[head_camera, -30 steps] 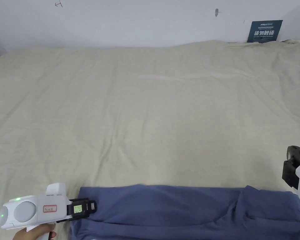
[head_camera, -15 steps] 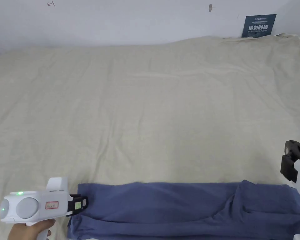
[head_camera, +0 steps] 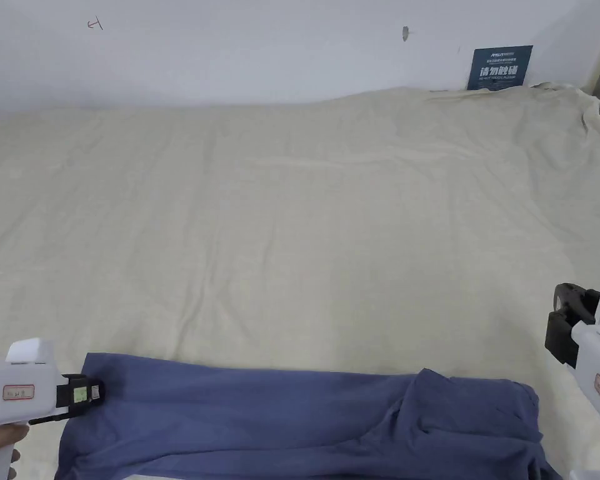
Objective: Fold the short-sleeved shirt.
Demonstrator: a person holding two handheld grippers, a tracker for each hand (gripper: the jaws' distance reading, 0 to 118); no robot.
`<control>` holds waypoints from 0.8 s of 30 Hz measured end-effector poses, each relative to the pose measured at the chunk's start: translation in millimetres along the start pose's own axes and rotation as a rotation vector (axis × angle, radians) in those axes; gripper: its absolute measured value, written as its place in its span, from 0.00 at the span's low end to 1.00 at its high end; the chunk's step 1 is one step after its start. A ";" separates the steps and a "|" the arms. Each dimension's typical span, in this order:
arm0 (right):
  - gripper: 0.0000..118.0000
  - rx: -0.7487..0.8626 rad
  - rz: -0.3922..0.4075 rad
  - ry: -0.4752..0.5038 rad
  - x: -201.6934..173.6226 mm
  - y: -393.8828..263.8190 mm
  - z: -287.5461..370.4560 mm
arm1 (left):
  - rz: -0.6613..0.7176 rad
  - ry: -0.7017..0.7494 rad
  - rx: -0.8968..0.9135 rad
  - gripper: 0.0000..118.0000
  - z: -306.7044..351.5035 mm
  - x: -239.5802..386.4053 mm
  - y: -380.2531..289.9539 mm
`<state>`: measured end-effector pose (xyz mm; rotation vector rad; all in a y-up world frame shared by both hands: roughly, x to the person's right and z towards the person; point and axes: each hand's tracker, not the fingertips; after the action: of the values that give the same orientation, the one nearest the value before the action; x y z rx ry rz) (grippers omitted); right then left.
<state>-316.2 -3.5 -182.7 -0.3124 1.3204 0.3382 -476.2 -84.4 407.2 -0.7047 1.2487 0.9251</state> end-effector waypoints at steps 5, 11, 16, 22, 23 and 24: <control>0.00 0.018 -0.006 0.004 3.9 0.2 4.7 | -0.071 -0.076 -0.033 0.02 19.6 68.6 -0.4; 0.00 0.014 -0.026 0.017 6.1 -4.1 10.8 | -0.193 -0.188 -0.101 0.02 3.8 168.4 -2.1; 0.00 0.009 -0.037 0.018 12.2 -6.7 18.5 | -0.256 -0.225 -0.175 0.02 -49.3 227.2 -14.2; 0.00 -0.003 -0.032 0.011 24.7 -12.1 25.4 | -0.283 -0.220 -0.235 0.02 -96.6 283.6 -36.0; 0.00 -0.009 -0.031 0.012 26.2 -12.8 26.3 | -0.279 -0.215 -0.240 0.02 -101.4 288.6 -38.1; 0.00 -0.016 -0.029 0.010 28.4 -14.6 26.0 | -0.280 -0.216 -0.245 0.02 -107.2 293.5 -40.8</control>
<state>-281.1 -4.3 -204.2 -0.3473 1.3220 0.3231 -473.6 -138.8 96.8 -0.9210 0.8299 0.9018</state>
